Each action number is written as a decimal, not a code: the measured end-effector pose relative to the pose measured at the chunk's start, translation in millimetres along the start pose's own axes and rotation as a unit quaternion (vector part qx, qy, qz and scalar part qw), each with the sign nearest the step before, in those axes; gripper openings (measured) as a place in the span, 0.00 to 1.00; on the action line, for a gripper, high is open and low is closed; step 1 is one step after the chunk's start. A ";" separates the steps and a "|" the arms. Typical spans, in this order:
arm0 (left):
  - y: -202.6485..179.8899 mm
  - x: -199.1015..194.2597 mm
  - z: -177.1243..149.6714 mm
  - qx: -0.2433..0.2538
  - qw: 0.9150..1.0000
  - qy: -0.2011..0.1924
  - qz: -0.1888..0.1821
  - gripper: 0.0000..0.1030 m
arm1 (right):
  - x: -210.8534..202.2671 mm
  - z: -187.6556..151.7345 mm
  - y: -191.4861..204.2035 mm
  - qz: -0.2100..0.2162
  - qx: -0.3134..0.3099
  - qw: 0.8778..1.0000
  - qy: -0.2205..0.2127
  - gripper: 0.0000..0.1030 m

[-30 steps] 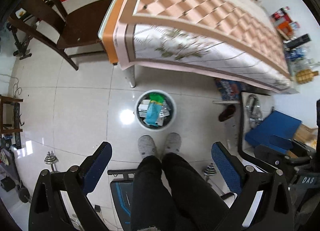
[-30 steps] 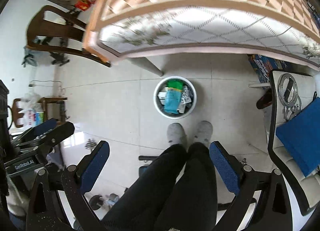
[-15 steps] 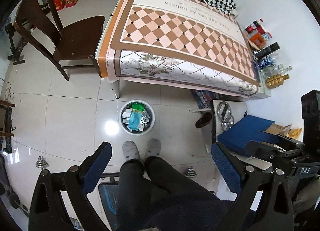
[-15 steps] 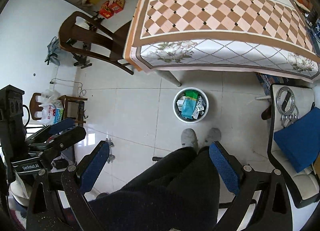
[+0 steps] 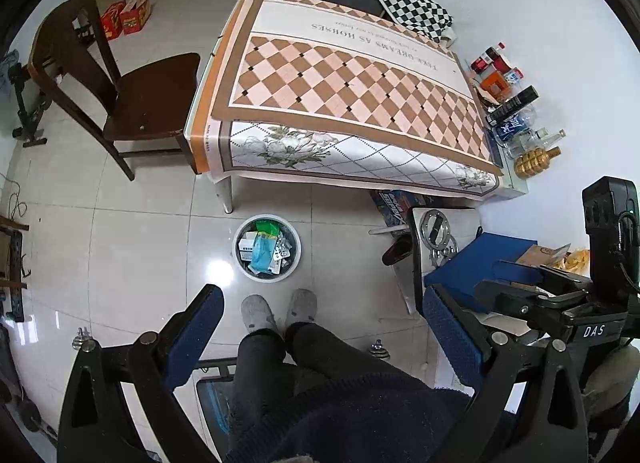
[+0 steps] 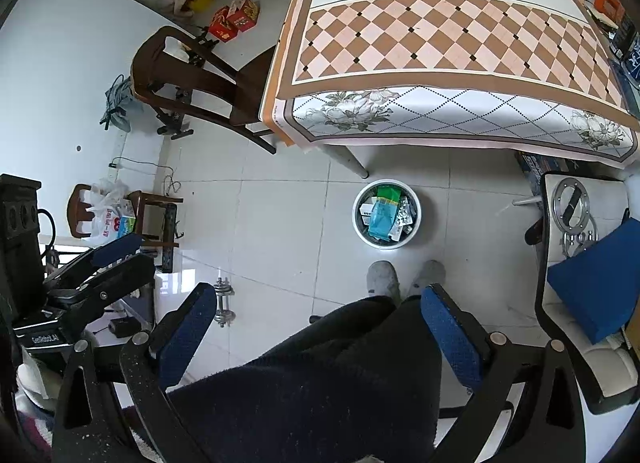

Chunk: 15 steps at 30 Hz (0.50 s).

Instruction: Collect trash

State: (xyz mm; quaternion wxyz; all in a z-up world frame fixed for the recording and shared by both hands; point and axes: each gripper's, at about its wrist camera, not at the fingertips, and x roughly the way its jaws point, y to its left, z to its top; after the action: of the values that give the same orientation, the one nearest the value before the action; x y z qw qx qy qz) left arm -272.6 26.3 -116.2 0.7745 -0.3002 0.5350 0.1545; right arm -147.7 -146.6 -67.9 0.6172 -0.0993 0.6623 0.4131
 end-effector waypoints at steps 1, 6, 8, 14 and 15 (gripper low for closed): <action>-0.8 -0.9 0.7 0.002 1.000 -0.002 -0.001 1.00 | -0.7 -0.4 -0.2 0.002 0.001 1.000 -0.001 1.00; -4.1 -2.6 2.9 0.011 1.000 -0.005 -0.007 1.00 | -4.6 -2.9 -1.8 0.005 0.005 1.000 -0.005 1.00; -4.7 -2.8 3.2 0.011 1.000 -0.005 -0.009 1.00 | -6.2 -3.1 -2.5 0.005 0.005 1.000 -0.006 1.00; -5.9 -3.6 2.4 0.012 1.000 -0.001 -0.016 1.00 | -8.9 -2.5 -3.7 0.006 0.009 1.000 -0.009 1.00; -6.2 -3.9 2.4 0.012 1.000 -0.002 -0.016 1.00 | -9.0 -2.5 -3.6 0.006 0.010 1.000 -0.010 1.00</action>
State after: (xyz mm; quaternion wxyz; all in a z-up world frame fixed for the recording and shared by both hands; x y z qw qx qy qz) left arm -268.9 23.3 -110.1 0.7814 -0.2991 0.5305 0.1361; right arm -145.2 -154.0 -61.6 0.6228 -0.0849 0.6606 0.4105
